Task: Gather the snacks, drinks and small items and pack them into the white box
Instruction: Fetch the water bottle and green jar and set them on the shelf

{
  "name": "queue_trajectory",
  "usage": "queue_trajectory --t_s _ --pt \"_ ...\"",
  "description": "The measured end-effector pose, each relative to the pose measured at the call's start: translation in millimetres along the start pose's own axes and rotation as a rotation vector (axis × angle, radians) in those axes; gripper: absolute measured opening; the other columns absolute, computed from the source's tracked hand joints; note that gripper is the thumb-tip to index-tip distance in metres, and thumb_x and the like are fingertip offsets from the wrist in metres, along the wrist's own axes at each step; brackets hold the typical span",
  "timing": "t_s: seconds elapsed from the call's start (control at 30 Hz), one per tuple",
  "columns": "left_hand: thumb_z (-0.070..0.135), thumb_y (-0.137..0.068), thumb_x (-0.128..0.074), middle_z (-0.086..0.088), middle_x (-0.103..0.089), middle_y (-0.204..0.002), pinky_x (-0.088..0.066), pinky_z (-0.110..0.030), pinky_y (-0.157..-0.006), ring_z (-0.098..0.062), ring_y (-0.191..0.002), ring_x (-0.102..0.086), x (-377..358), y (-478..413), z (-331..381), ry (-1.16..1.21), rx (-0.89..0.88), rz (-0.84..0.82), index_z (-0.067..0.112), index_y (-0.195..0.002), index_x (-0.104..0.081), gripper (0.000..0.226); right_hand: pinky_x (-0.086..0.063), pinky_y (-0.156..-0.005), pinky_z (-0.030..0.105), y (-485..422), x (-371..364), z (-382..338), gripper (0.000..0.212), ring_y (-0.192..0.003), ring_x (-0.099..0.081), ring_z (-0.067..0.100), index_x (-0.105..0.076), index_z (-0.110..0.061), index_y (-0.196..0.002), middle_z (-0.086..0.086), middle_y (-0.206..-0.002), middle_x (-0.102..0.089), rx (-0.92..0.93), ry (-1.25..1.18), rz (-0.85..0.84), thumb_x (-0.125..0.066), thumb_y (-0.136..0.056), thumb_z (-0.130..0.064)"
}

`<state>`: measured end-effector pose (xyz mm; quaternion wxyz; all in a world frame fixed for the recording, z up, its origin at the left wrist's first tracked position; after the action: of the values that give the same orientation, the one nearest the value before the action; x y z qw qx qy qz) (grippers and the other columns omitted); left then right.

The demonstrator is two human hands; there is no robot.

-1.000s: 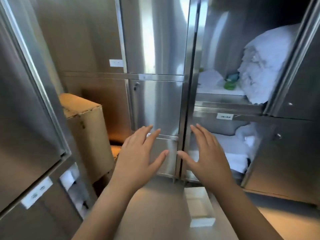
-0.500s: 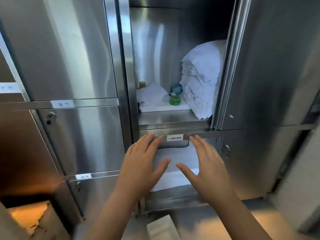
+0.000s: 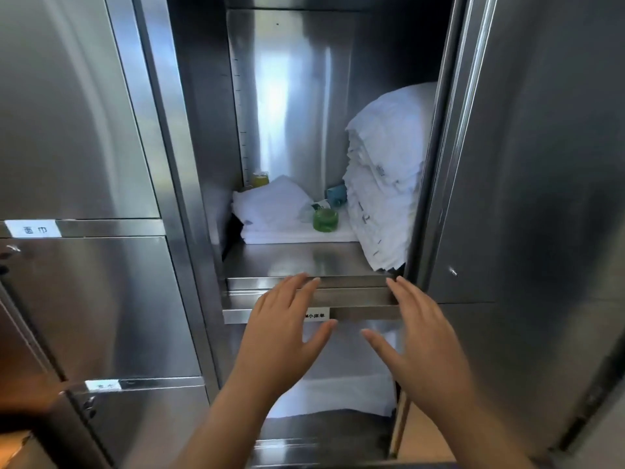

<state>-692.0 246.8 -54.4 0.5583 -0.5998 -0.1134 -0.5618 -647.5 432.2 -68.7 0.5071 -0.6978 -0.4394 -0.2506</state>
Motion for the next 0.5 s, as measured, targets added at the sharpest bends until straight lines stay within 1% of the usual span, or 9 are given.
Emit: queue_trajectory --t_s 0.17,0.23,0.3,0.4,0.5 --pt "0.054 -0.088 -0.051 0.006 -0.038 -0.147 -0.021 -0.029 -0.109 -0.015 -0.136 -0.034 -33.3 -35.1 -12.8 -0.03 0.059 -0.007 0.026 -0.14 -0.04 0.06 -0.018 -0.112 0.03 -42.9 -32.8 30.6 0.087 -0.141 -0.01 0.002 -0.008 -0.041 -0.147 -0.019 -0.155 -0.009 0.011 -0.058 -0.077 -0.017 -0.072 -0.084" --pt "0.053 -0.088 -0.052 0.004 -0.041 -0.145 -0.022 -0.029 -0.108 -0.017 -0.134 -0.037 -43.8 -52.6 -22.3 -0.047 0.069 0.005 0.024 -0.139 -0.042 0.06 -0.014 -0.111 0.027 -63.9 -46.6 38.2 0.088 -0.141 -0.008 0.002 -0.008 -0.039 -0.147 -0.017 -0.156 -0.009 0.036 -0.053 -0.094 -0.016 -0.071 -0.083" --pt "0.054 -0.088 -0.051 0.003 -0.041 -0.145 -0.025 -0.031 -0.109 -0.017 -0.134 -0.037 -53.1 -72.4 -33.5 -0.049 0.078 0.011 0.023 -0.139 -0.042 0.06 -0.011 -0.112 0.024 -85.3 -58.5 42.7 0.087 -0.142 -0.007 0.003 -0.009 -0.037 -0.148 -0.015 -0.156 -0.009 0.056 -0.047 -0.097 -0.018 -0.073 -0.081" --pt "0.053 -0.088 -0.052 0.002 -0.041 -0.144 -0.029 -0.035 -0.108 -0.019 -0.133 -0.038 -61.9 -103.2 -51.7 -0.051 0.089 0.029 0.022 -0.139 -0.042 0.061 -0.014 -0.115 0.027 -120.0 -75.2 44.9 0.084 -0.142 -0.006 0.004 -0.01 -0.035 -0.148 -0.014 -0.156 -0.008 0.077 -0.057 -0.097 -0.02 -0.076 -0.079" --pt "0.054 -0.088 -0.049 0.003 -0.037 -0.148 -0.026 -0.033 -0.109 -0.017 -0.135 -0.034 -68.6 -129.9 -73.3 -0.068 0.107 0.048 0.025 -0.142 -0.037 0.062 -0.015 -0.115 0.027 -160.1 -91.9 42.9 0.081 -0.142 -0.009 0.005 -0.013 -0.034 -0.148 -0.013 -0.156 -0.011 0.112 -0.061 -0.1 -0.025 -0.079 -0.076"
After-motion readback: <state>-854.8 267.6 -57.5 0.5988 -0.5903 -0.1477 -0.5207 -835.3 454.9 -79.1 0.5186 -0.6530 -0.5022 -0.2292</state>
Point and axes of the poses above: each hand's wrist, its own y-axis away from the middle knuckle, its own x-axis out of the back of the hand, z = x × y, the point moved 7 cm from there along -y, towards the middle knuckle
